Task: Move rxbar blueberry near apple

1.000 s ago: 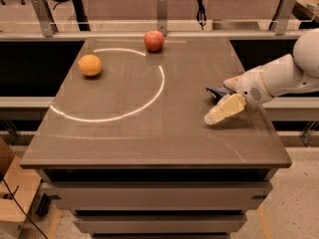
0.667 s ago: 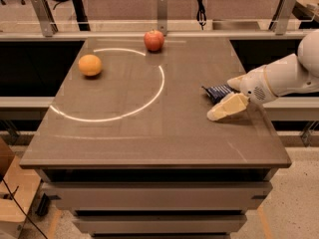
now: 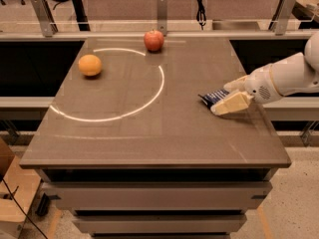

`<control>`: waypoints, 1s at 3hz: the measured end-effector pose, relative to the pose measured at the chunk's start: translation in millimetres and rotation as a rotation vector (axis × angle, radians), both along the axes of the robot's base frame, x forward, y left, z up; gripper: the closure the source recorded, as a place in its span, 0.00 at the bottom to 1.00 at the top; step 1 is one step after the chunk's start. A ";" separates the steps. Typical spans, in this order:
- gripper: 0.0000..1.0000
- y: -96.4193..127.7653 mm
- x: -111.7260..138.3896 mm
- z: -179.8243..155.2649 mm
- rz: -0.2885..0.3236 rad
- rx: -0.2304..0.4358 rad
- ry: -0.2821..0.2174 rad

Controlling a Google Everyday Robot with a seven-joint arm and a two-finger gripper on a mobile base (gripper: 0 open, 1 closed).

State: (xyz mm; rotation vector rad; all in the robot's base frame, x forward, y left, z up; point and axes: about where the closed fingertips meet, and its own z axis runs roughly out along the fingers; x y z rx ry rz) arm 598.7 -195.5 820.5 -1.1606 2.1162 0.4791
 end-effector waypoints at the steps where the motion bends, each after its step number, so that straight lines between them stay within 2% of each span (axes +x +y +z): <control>1: 0.87 0.0 0.0 6.8 0.000 0.000 0.000; 2: 1.00 0.0 0.0 8.2 0.000 0.000 0.000; 3: 1.00 1.8 -1.0 7.9 -0.002 0.010 0.000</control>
Offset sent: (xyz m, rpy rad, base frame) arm -0.0079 0.0056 -0.0137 0.0791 0.0132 -0.0390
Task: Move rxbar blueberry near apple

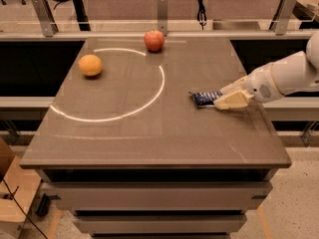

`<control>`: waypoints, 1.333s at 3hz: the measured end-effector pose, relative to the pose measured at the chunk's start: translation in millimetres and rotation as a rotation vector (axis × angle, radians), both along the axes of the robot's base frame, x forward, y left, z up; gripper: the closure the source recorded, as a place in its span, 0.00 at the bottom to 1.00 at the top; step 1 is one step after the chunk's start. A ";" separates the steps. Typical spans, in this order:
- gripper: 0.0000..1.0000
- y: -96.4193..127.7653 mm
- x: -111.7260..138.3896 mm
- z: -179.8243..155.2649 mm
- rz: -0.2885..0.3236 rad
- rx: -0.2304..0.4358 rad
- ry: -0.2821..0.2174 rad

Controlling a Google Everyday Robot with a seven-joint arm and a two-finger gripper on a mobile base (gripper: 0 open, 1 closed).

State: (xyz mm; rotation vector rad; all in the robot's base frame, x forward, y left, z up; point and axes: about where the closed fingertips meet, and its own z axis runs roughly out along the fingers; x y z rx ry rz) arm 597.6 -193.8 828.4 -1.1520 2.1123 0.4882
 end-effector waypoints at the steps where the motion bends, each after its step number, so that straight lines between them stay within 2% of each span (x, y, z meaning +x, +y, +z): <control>1: 1.00 0.0 0.0 0.6 0.000 0.000 0.000; 2: 1.00 11.3 7.6 16.9 0.002 0.067 -0.054; 4: 1.00 35.9 48.4 54.3 -0.044 0.212 -0.153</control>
Offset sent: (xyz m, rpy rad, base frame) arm 0.0191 0.0250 0.0498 0.1836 -0.1551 -0.0024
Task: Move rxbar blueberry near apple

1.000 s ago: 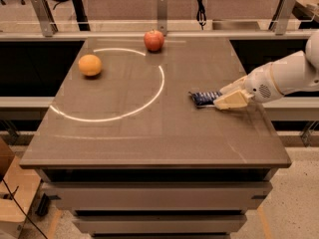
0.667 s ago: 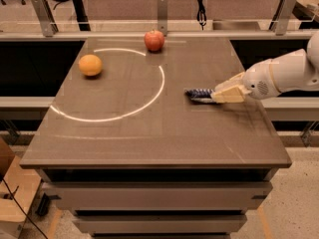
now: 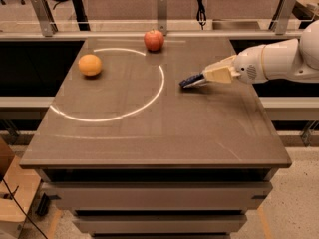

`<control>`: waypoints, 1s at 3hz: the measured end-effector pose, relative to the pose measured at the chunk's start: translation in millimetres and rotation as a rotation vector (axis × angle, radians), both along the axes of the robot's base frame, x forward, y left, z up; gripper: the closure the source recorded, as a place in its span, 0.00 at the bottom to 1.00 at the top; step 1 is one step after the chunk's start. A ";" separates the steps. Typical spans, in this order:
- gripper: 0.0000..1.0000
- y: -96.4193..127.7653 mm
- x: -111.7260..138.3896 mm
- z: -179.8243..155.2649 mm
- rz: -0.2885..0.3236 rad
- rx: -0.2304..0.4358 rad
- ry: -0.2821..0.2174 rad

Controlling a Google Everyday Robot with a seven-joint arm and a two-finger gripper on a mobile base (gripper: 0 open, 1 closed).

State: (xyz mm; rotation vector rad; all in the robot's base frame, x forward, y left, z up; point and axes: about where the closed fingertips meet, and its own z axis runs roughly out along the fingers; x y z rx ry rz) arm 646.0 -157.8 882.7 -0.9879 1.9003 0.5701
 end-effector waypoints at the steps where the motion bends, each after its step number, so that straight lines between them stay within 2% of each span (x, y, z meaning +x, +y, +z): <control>1: 1.00 5.8 6.3 10.3 -0.048 0.013 -0.029; 2: 1.00 6.3 8.2 10.6 -0.055 0.014 -0.034; 3: 1.00 14.5 8.8 -0.5 -0.082 0.026 -0.011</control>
Offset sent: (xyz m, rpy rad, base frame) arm 0.0057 0.0047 0.0094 0.0120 -0.0256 -0.0409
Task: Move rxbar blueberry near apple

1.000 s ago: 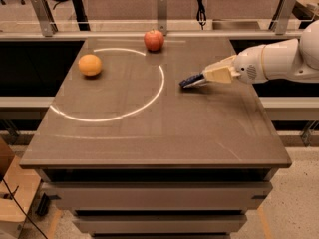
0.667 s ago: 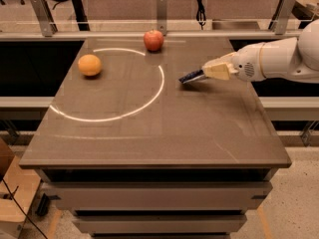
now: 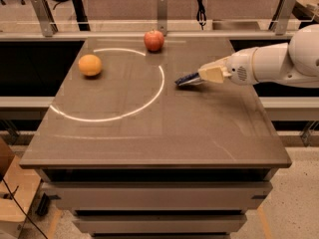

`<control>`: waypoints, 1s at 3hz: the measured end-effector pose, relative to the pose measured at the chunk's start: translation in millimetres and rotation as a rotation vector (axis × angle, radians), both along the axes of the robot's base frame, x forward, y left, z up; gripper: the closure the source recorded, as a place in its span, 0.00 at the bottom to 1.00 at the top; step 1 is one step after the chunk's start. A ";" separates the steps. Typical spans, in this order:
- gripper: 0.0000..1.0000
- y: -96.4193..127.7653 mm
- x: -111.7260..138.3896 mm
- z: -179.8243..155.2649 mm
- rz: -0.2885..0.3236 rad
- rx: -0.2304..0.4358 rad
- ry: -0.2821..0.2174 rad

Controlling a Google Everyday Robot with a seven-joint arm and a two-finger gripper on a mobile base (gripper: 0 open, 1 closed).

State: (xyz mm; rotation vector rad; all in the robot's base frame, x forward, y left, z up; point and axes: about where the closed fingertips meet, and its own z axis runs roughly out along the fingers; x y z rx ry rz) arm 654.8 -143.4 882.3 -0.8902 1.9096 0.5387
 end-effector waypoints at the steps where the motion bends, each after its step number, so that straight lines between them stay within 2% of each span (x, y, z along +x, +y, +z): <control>1: 1.00 23.6 17.7 -10.9 -0.043 0.081 -0.001; 2: 1.00 45.2 50.2 -11.9 -0.092 0.157 -0.034; 3: 1.00 66.5 88.8 -12.6 -0.114 0.216 -0.051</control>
Offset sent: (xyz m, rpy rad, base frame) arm 0.0911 0.0645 -0.0108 0.2493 -0.0804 -0.1626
